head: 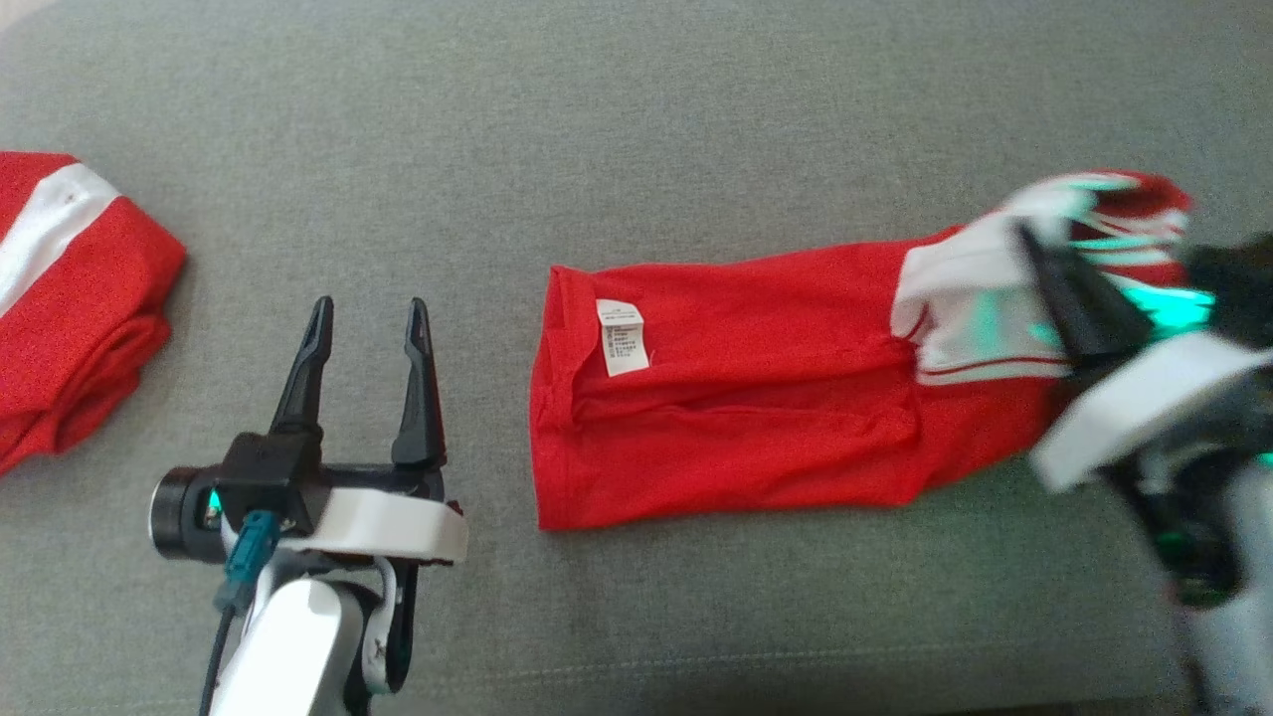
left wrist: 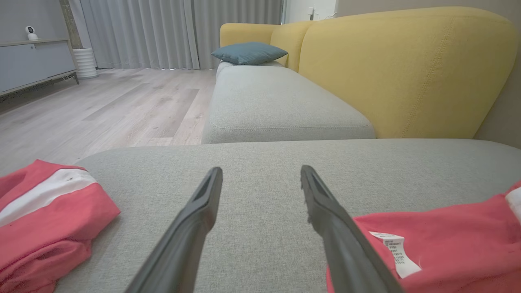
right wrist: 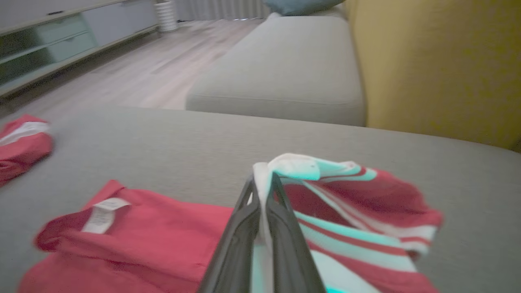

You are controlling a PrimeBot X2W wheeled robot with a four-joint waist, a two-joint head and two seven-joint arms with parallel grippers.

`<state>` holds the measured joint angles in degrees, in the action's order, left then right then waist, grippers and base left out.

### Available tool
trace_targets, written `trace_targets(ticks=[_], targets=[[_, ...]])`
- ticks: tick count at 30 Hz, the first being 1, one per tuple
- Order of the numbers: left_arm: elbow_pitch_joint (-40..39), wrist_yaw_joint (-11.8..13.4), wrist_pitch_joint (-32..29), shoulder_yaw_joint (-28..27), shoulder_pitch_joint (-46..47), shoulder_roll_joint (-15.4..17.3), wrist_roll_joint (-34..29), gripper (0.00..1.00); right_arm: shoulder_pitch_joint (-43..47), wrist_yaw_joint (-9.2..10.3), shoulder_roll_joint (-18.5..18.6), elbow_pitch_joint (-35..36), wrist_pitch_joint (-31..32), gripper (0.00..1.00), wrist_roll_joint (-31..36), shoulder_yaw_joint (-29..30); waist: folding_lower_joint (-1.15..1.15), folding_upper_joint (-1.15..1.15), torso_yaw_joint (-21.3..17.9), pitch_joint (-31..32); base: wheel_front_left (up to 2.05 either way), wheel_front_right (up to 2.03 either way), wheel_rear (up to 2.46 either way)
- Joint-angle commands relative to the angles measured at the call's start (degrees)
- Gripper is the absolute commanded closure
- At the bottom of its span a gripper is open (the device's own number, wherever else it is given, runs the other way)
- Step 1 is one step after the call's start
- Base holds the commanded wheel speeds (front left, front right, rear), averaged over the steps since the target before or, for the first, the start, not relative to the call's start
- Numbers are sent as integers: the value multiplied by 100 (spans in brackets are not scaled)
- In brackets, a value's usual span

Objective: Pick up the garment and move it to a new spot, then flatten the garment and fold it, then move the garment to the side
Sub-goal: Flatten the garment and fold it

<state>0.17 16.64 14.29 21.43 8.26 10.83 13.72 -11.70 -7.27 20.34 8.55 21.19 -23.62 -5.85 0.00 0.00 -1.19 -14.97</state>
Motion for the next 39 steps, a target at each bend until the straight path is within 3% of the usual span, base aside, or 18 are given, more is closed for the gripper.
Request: trace_targets(ticks=[1,5,11,20,21,22,26,32,35,39], targets=[[-145,-12,58,-176,127,89,5,0,-259,-22,-101,301,63,100,-20,-472,0,0,30,28,0,0,0],[-109,-48,60,-127,159,71,21,0,-596,-22,-585,99,1,100,-182,-1488,0,0,110,52,0,0,0],[-98,-51,59,-4,175,-7,8,0,-861,-22,-1355,-843,-386,100,-469,-2712,0,0,308,28,0,0,0],[-54,-60,63,60,261,-74,4,0,-1123,-22,-1626,-2175,-1085,100,-632,-3111,0,0,437,-119,0,0,0],[-49,-58,64,59,270,-75,1,0,-1157,-22,-1633,-2261,-1144,45,-656,-3133,0,0,431,-132,0,0,0],[-43,-54,64,57,276,-74,-3,0,-1191,-22,-1640,-2324,-1216,0,-676,-3156,0,0,421,-140,0,0,0],[-32,-38,66,42,293,-64,-12,0,-1316,-22,-1634,-2242,-1665,0,-754,-3357,0,0,378,-161,0,0,0],[-23,-5,67,-7,287,-16,-26,0,-1397,-22,-1281,-1414,-2369,0,-795,-3571,0,0,284,-142,0,0,0],[-23,19,68,-27,268,13,-33,0,-1265,-22,-1051,-984,-2620,0,-631,-3245,0,0,232,-115,0,0,0],[-41,59,68,-66,256,72,-50,0,-795,-22,-827,-632,-2707,0,-167,-2150,0,0,166,-79,0,0,0]])
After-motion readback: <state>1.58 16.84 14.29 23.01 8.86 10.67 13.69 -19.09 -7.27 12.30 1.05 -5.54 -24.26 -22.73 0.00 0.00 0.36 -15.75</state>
